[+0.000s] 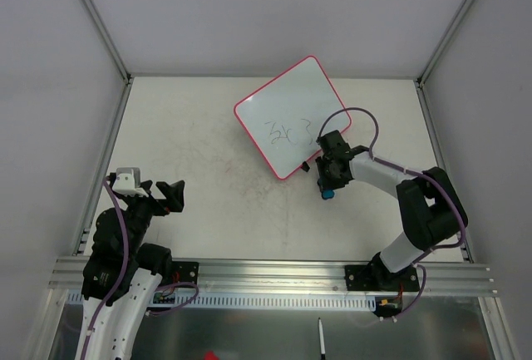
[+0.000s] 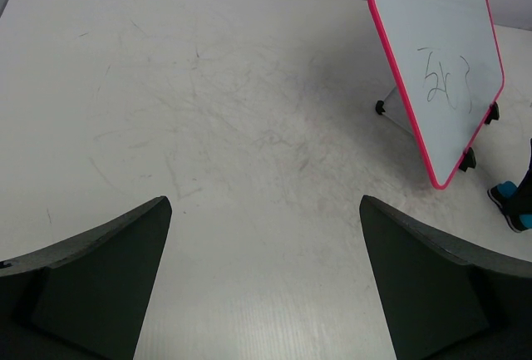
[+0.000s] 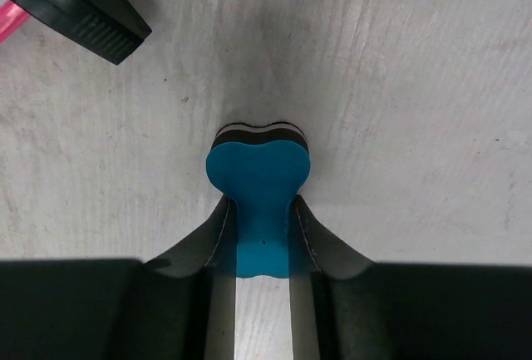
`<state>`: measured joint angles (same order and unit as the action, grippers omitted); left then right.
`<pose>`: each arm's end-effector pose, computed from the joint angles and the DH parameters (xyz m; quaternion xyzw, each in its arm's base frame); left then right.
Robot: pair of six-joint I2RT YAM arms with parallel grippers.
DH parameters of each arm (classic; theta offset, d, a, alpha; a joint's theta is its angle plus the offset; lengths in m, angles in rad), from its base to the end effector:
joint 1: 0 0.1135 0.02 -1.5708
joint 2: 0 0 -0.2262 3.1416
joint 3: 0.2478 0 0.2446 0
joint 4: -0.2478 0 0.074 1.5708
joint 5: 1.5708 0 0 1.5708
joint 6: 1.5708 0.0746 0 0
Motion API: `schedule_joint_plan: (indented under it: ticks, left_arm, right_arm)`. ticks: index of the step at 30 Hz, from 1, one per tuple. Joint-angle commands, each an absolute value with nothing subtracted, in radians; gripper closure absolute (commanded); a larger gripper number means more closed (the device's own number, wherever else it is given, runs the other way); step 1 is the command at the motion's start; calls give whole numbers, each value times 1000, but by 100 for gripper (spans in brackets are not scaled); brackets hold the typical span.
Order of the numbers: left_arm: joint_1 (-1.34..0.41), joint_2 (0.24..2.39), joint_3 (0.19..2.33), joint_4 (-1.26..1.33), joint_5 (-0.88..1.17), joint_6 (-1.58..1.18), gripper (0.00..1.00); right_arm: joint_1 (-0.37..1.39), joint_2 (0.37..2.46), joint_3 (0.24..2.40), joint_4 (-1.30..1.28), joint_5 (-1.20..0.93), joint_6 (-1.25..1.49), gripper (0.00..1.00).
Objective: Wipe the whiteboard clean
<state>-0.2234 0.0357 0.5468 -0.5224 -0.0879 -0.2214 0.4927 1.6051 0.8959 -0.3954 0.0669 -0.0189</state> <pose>0.1182 -0.0201 0.2882 -0.0302 0.7104 -0.1245 0.6920 0.2786 0.1439 0.0981 -0.2386 0.9427 0.0225 0.2321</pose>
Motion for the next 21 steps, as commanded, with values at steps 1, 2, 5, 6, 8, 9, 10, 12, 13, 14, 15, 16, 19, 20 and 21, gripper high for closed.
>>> schedule_joint_plan:
  ticks: [1, 2, 5, 6, 8, 9, 10, 12, 13, 14, 15, 16, 19, 20, 21]
  left_arm:
    - [-227, 25, 546, -505, -100, -210, 1]
    - [-227, 25, 546, -505, -98, -209, 1]
    - [-227, 23, 546, -506, -95, -209, 1]
    - [-229, 23, 546, -505, -94, -209, 1]
    - [-227, 21, 546, -505, -94, -209, 1]
    - [-227, 23, 546, -505, -92, -209, 1]
    - [-227, 21, 546, -505, -92, -207, 1]
    - [-229, 23, 546, -506, -92, -207, 1]
    - [-229, 23, 546, -505, -92, -207, 1]
    - [-229, 23, 546, -505, -92, -207, 1]
    - [-229, 23, 546, -505, -92, -207, 1]
    - [-227, 21, 546, -505, -92, -207, 1]
    - [-227, 21, 546, -505, -92, -207, 1]
    - [-229, 23, 546, -505, -91, -209, 1]
    - [-229, 23, 546, -505, -91, -209, 1]
  right_arm:
    - [499, 1582, 885, -376, 74, -3, 91]
    - [499, 1563, 884, -376, 72, 24, 91]
    - [499, 1485, 899, -377, 78, 48, 91]
    - [499, 1456, 910, -382, 78, 52, 91]
    - [499, 1439, 965, -393, 81, 54, 90]
    - [499, 1436, 988, -402, 81, 52, 89]
    - [499, 1440, 1009, -403, 84, 49, 89]
    - [499, 1459, 1083, -403, 90, 43, 90]
    - [497, 1471, 1109, -403, 95, 40, 91]
    - [495, 1508, 1135, -403, 97, 34, 91]
    - [494, 1528, 1187, -403, 98, 31, 96]
    - [486, 1551, 1212, -402, 89, 29, 97]
    - [471, 1649, 1307, -402, 39, 29, 99]
    - [456, 1692, 1325, -402, 31, 41, 100]
    - [448, 1710, 1341, -396, 19, 47, 100]
